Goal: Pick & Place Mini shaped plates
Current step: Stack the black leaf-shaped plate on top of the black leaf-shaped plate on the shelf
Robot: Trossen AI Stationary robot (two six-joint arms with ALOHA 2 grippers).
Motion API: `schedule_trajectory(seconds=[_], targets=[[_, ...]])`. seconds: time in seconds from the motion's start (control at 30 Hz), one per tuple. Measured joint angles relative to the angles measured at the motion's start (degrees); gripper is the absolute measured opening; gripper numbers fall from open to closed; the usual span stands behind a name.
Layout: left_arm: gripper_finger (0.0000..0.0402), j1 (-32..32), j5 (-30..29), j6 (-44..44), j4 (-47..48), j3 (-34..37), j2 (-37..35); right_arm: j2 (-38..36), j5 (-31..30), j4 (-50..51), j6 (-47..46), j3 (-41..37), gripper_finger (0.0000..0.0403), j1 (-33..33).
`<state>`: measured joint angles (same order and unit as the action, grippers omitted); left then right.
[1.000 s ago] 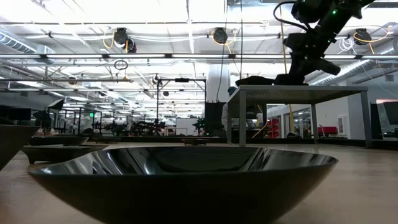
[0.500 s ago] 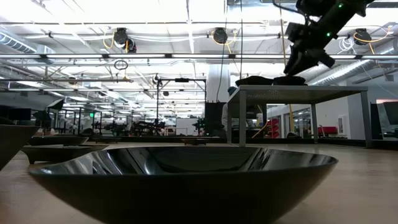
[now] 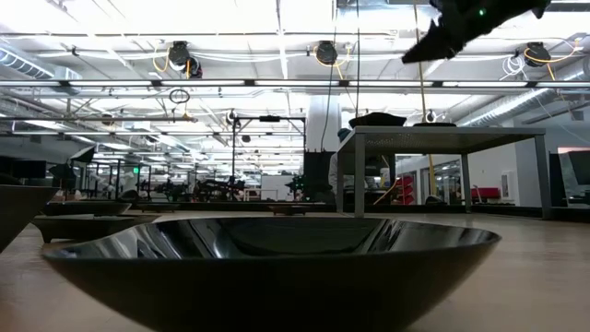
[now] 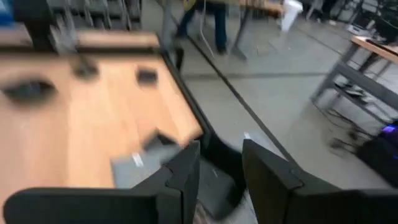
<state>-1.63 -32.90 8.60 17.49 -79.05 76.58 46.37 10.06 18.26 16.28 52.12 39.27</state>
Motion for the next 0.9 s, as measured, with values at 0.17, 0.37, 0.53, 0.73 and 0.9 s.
schedule_trajectory(seconds=[0.17, 0.37, 0.53, 0.73, 0.9], targets=[[0.0170, -0.3, 8.0, 12.1, 14.4, 0.0, 0.0, 0.0, 2.2, -4.9, -6.8, 0.0, 0.0112, -0.5], [0.0170, -1.0, 21.9, 29.1, 34.6, 0.5, 2.1, 0.0, 2.3, -5.2, -6.6, 0.0, 0.0112, -2.9], [0.0170, -3.0, 26.0, 43.1, 40.7, 5.8, 4.3, 0.0, 2.1, -5.9, -6.2, 0.0, 0.0112, -4.7], [0.0170, -5.4, 27.5, 53.9, 38.8, 15.2, 6.1, 0.0, 1.9, -7.0, -4.5, 0.0, 0.0112, -6.0], [0.0170, -6.1, 27.1, 59.6, 37.3, 21.3, 7.3, 0.1, 1.9, -7.3, -4.4, 0.0, 0.0112, -6.2]])
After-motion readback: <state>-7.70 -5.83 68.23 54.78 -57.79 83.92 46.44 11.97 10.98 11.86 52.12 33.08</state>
